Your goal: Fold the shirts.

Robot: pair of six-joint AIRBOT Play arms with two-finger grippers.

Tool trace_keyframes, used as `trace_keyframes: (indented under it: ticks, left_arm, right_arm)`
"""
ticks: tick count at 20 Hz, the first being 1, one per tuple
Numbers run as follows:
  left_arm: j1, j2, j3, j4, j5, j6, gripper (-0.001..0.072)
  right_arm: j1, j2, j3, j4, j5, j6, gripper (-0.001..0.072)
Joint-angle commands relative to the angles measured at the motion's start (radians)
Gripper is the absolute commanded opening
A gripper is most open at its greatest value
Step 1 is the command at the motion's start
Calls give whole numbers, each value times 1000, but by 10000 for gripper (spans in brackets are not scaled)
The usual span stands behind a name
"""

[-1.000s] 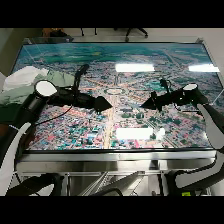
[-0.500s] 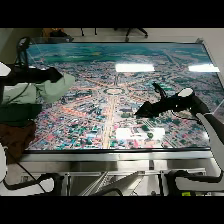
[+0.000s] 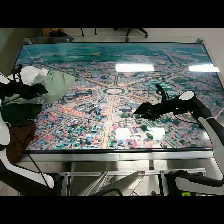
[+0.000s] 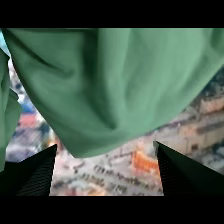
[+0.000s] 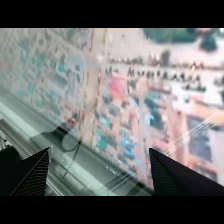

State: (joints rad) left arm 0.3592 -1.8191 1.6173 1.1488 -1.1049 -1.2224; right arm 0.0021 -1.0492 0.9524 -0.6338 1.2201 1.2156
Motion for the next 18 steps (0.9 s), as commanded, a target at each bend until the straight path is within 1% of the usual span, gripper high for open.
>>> trace_keyframes:
  ticks: [1, 3, 4, 5, 6, 7, 10, 12, 15, 16, 18]
  left_arm:
    - [-34, -113, 4, -2, 114, -1, 712]
    - [-69, -140, 4, -2, 176, -2, 711]
    - [-85, -143, 4, -2, 199, -3, 588]
    - [-97, -140, 9, -1, 205, -2, 235]
    - [-108, -140, 40, -1, 175, -5, 17]
    - [-120, -140, 82, -2, 136, -23, 17]
    - [-180, -109, 262, -17, -28, -28, 15]
    - [-245, -38, 344, -92, -97, -24, 15]
    - [-373, 99, 389, -277, -171, -15, 15]
    - [-423, 133, 389, -307, -196, -15, 16]
    - [-531, 171, 388, -298, -266, -18, 16]
  right_arm:
    - [1, 2, -1, -2, -28, 3, 667]
    - [1, 2, -1, 6, -28, 4, 666]
    - [1, 2, -1, 10, -28, 4, 666]
    - [1, 2, -1, 9, -27, 4, 665]
    - [1, 2, -1, 9, -27, 3, 666]
    - [1, 2, -1, 9, -27, 3, 665]
    - [1, 2, -1, 10, -27, -6, 665]
    - [1, 2, 1, 11, -8, -36, 665]
    - [-1, 27, 20, 13, 30, -74, 665]
    - [-8, 44, 30, 15, 43, -90, 665]
    - [-42, 95, 40, 13, 66, -104, 665]
